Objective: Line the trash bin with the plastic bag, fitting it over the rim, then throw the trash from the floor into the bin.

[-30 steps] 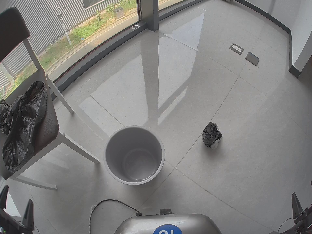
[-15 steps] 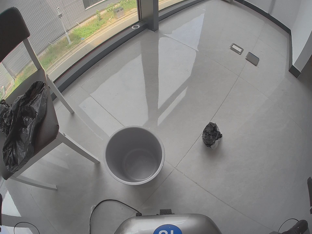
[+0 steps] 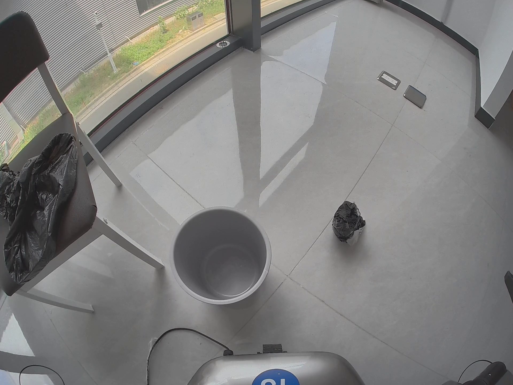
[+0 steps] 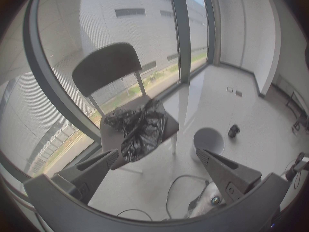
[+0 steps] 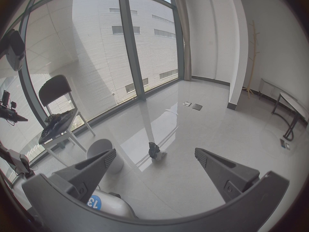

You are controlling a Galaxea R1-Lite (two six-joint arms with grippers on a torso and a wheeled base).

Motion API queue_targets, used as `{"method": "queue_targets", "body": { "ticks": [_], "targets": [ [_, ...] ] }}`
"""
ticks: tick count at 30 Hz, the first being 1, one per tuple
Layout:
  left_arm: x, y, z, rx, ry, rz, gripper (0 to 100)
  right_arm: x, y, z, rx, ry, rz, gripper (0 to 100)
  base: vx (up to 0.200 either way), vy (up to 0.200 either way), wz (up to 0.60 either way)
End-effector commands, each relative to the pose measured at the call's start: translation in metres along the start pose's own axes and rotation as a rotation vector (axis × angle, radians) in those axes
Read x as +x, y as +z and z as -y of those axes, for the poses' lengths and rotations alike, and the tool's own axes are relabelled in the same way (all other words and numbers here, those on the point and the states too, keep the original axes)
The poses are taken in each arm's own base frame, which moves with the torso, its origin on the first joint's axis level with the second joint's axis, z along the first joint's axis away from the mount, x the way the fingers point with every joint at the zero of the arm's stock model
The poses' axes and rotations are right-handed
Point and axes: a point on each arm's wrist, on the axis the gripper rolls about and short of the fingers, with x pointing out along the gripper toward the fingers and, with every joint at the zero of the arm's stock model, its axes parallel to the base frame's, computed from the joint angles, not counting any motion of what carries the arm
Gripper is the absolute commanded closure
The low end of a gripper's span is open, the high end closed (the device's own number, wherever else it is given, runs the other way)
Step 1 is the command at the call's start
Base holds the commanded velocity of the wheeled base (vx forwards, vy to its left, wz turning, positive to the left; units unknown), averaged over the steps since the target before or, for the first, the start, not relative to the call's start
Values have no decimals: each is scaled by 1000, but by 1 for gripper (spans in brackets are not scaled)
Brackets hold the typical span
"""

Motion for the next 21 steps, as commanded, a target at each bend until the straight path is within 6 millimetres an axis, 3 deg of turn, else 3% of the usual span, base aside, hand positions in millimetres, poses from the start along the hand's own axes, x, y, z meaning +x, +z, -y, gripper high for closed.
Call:
{"method": "queue_targets", "body": {
  "ticks": [1,4,10,21],
  "targets": [
    [28,-22,5,108,-38,-160,0,14,10,0,-49,-3,-69,0,0,0,0],
    [33,-27,6,58,-50,-178,0,15,13,-1,-71,10,-66,0,0,0,0],
    [58,-11,18,-206,-15,-191,0,13,14,-1,-128,32,-54,0,0,0,0],
    [71,-17,22,-259,86,-183,0,14,19,-2,-130,32,-44,0,0,0,0]
  ]
}}
